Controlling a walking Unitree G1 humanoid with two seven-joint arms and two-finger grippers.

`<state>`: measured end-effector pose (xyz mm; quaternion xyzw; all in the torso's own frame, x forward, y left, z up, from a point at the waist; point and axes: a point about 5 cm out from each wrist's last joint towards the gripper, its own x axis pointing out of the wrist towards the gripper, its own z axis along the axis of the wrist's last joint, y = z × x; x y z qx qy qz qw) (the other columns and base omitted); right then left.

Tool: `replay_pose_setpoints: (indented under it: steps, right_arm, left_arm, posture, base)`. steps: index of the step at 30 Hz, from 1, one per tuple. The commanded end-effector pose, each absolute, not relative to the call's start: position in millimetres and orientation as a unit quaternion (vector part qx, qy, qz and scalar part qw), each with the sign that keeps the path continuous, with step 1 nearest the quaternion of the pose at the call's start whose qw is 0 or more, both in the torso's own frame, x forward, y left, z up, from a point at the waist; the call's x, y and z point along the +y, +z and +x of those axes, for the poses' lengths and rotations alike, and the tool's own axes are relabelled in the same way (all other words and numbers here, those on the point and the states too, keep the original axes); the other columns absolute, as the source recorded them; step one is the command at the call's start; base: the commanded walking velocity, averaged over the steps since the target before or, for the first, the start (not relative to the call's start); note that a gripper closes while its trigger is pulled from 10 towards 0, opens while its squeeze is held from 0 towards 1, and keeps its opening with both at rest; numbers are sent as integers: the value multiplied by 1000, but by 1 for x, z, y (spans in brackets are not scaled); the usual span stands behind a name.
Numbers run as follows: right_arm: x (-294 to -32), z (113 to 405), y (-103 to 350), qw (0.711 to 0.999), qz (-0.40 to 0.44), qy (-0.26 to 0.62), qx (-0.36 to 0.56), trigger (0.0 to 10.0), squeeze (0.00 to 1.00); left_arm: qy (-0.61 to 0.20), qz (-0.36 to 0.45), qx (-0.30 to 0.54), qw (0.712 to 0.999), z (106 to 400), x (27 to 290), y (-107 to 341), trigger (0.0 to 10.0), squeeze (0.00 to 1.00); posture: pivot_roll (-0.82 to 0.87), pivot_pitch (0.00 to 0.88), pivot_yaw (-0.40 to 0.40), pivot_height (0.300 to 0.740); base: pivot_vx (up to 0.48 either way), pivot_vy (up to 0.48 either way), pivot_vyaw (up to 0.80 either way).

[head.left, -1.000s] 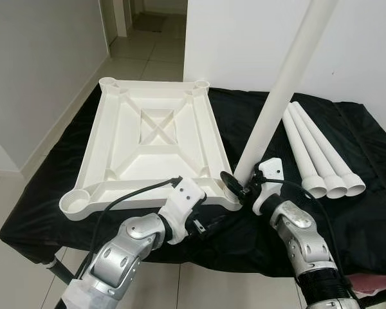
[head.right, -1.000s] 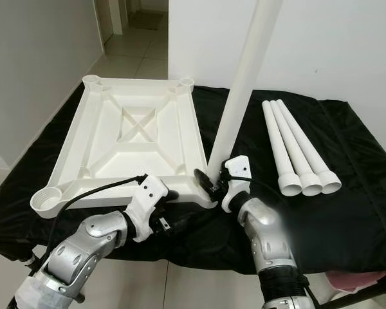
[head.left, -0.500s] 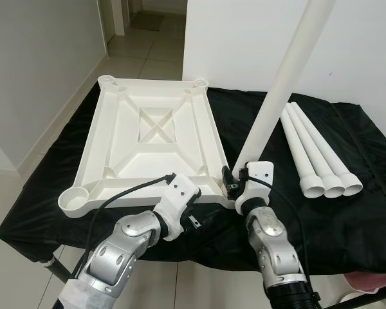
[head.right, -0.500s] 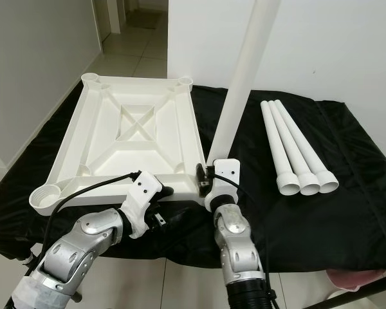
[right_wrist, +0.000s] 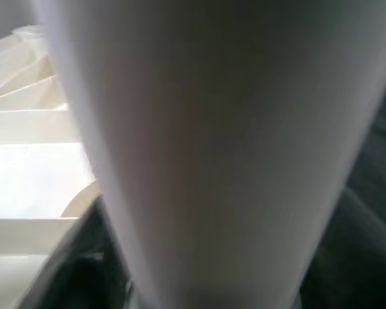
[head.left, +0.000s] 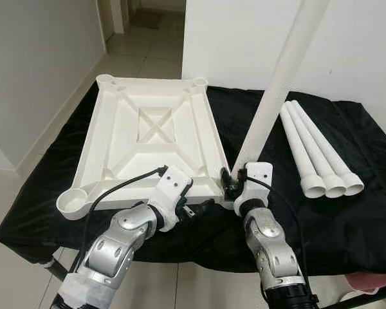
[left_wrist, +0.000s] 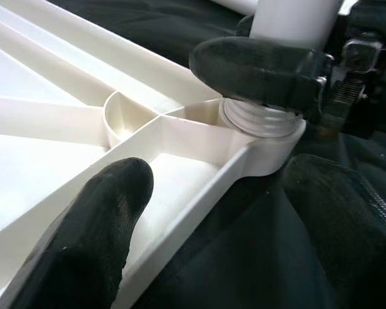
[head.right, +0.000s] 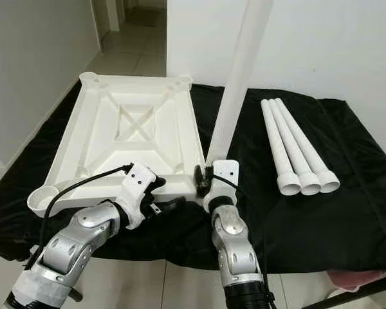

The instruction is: Building children table

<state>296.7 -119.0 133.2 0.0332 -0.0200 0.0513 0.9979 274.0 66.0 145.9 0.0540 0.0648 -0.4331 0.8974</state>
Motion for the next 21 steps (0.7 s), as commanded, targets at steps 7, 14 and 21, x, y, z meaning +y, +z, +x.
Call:
replay_pose_setpoints:
  steps: [7, 14, 21]
  right_arm:
    - [-131, 301, 140, 990, 23, 137, -33, 10000, 0]
    - [-137, 309, 146, 966, -29, 252, -39, 10000, 0]
    - [-140, 314, 150, 945, -54, 318, -49, 10000, 0]
  left_arm:
    - [-449, 54, 64, 890, 270, 56, 144, 10000, 0]
    - [-455, 50, 64, 887, 266, 51, 143, 10000, 0]
    - [-452, 50, 63, 888, 267, 51, 143, 10000, 0]
  posture:
    - [-8, 51, -38, 740]
    - [3, 47, -45, 740]
    - [5, 44, -49, 740]
  base:
    - [0, 0, 0]
    - [0, 0, 0]
    - [0, 0, 0]
